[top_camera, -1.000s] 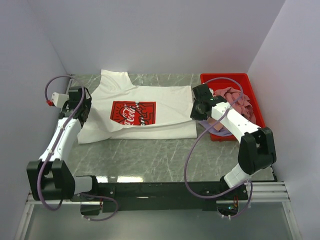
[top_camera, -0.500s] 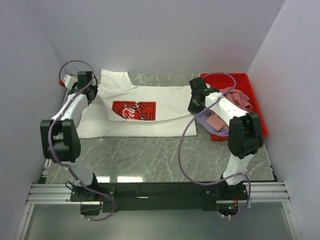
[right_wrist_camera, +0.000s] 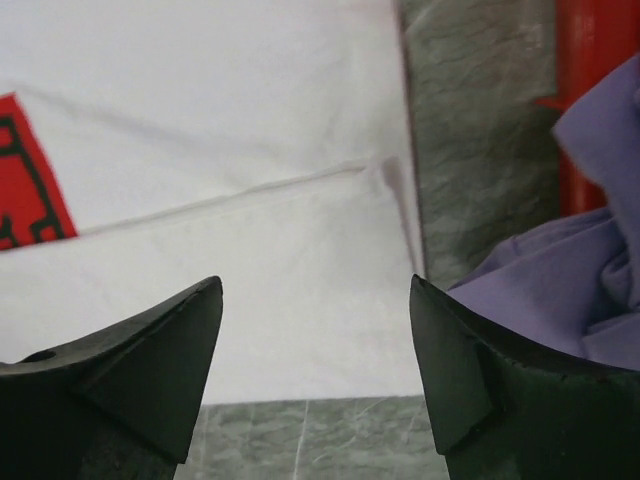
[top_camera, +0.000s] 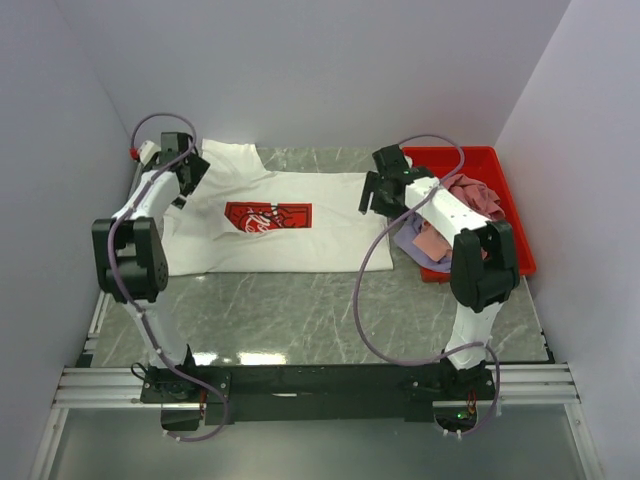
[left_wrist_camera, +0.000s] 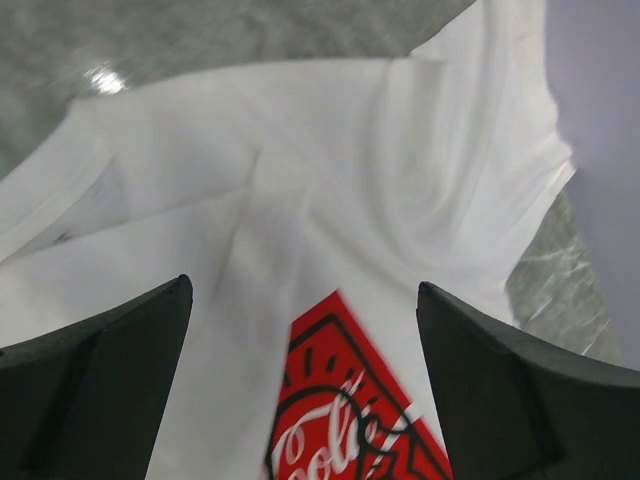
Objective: Fold and stack the t-shirts
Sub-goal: Fold the tshirt
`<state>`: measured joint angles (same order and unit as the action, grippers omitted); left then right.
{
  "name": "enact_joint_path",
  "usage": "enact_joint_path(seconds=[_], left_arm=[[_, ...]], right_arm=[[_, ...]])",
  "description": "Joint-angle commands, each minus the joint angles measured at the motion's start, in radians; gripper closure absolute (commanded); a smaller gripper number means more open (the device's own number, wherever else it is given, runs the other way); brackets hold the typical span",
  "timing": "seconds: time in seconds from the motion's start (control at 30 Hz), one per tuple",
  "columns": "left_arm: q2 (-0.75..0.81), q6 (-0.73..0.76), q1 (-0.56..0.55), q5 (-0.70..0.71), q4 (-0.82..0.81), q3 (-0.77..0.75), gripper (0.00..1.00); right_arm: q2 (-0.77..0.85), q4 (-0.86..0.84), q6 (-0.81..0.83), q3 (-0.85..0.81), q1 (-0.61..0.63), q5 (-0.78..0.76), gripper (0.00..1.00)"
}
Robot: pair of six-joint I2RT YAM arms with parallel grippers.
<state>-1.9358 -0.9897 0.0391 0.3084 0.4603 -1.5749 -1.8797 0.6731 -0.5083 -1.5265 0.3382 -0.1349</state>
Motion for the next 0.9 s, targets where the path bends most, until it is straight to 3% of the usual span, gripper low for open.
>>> enact_joint_path(seconds=[0.0, 0.2, 0.5, 0.87], left_arm=[[0.179, -0.007, 0.005, -0.011, -0.044, 0.189, 0.01], [0.317, -0.049, 0.016, -0.089, -0.144, 0.487, 0.01], [0.276, -0.043, 0.041, -0.094, -0.138, 0.599, 0.00], [0.506, -0.079, 0.082, -0.088, -0.157, 0.953, 0.01]], right_arm=[[0.097, -0.047, 0.024, 0.051, 0.068, 0.036, 0.17], [0.096, -0.139, -0.002, 0.195, 0.113, 0.104, 0.14], [0.036, -0.216, -0.016, 0.287, 0.150, 0.124, 0.14], [0.186, -0.297, -0.064, 0.629, 0.191, 0.159, 0.14]])
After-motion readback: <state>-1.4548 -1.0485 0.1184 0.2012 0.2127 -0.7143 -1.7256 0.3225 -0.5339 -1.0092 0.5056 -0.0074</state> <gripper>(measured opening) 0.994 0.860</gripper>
